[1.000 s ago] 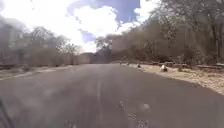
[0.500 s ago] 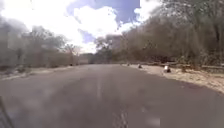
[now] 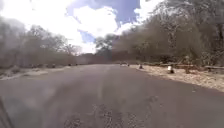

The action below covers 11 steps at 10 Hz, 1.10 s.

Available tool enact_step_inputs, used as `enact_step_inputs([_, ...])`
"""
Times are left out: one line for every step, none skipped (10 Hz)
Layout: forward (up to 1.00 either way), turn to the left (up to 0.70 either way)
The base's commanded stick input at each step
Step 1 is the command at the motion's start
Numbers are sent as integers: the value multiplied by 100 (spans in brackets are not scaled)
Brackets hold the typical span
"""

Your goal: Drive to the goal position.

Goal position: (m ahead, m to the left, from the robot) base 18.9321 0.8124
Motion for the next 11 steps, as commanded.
enact_step_inputs([70,0])
enact_step_inputs([70,0])
enact_step_inputs([70,0])
enact_step_inputs([70,0])
enact_step_inputs([70,0])
enact_step_inputs([70,0])
enact_step_inputs([70,0])
enact_step_inputs([70,0])
enact_step_inputs([70,0])
enact_step_inputs([70,0])
enact_step_inputs([70,0])
